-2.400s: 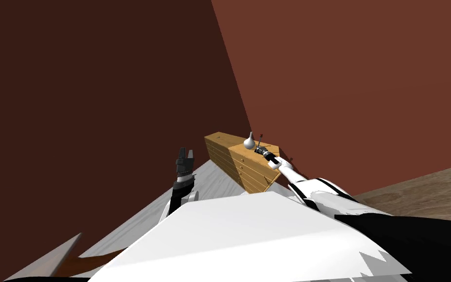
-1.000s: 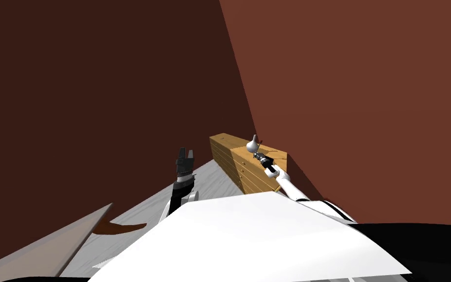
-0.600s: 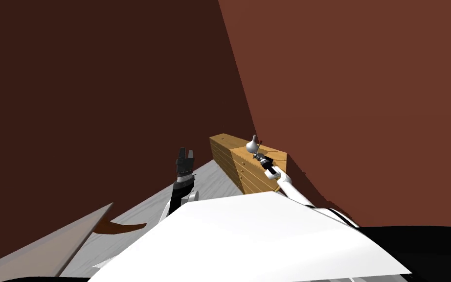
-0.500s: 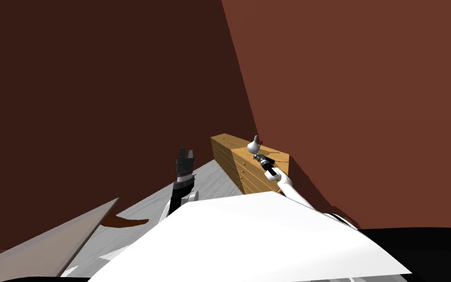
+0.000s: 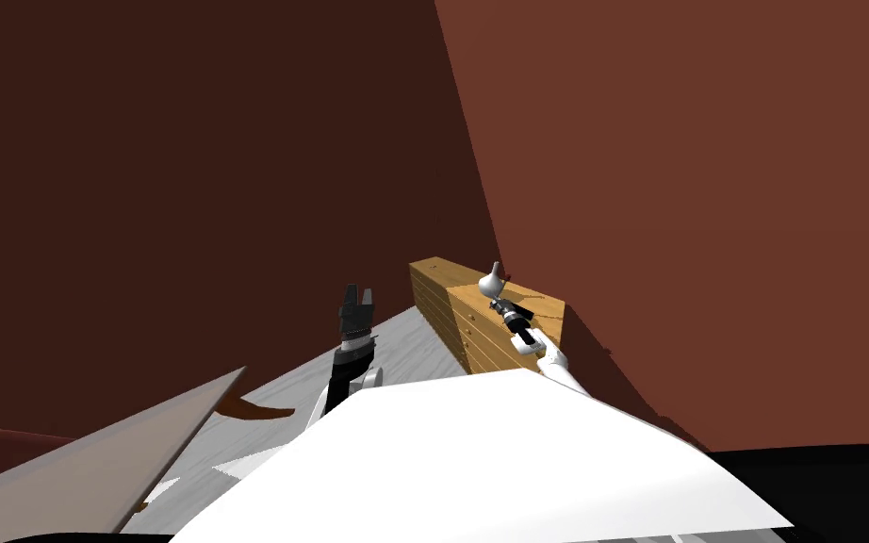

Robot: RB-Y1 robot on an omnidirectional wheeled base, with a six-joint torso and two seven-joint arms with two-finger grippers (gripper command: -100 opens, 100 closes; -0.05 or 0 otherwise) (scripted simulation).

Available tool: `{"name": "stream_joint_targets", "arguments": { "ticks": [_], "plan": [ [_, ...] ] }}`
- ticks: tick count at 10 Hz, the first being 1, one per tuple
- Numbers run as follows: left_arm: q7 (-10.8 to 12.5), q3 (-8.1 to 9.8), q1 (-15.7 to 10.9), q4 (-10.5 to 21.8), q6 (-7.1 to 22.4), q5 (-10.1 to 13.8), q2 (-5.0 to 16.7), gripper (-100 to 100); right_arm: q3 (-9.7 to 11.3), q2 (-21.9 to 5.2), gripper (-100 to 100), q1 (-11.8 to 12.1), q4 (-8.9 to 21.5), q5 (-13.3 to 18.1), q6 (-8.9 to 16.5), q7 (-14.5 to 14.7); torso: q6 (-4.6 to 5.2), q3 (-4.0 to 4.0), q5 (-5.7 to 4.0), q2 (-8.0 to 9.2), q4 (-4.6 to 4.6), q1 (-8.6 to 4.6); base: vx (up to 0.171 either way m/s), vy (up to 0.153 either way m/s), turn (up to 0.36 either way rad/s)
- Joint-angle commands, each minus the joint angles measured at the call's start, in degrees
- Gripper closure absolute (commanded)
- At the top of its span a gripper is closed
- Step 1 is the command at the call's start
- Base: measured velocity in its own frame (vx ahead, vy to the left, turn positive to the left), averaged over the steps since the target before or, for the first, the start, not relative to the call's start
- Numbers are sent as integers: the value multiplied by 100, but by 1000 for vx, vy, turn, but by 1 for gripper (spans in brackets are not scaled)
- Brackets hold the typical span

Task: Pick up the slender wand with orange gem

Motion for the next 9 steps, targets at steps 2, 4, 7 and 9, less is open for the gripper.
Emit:
{"name": "stream_joint_targets", "arguments": {
  "ticks": [2,4,7,9],
  "plan": [
    [0,1,1,0,0,0,0,0,-104,224,100,406,-469,107,220,0,10,-1,-4,-1,-1,-19,-6,-81,129],
    [0,1,2,0,0,0,0,0,-104,224,100,406,-708,107,220,0,13,1,4,-2,4,-2,1,-14,-23],
    [0,1,1,0,0,0,1,0,-347,606,100,984,-1303,340,542,14,17,-2,0,-3,-1,-27,-6,-84,185],
    [0,1,2,0,0,0,0,0,-347,606,100,984,-1535,340,542,14,16,1,11,-1,3,8,-1,2,-40]
  ]
}}
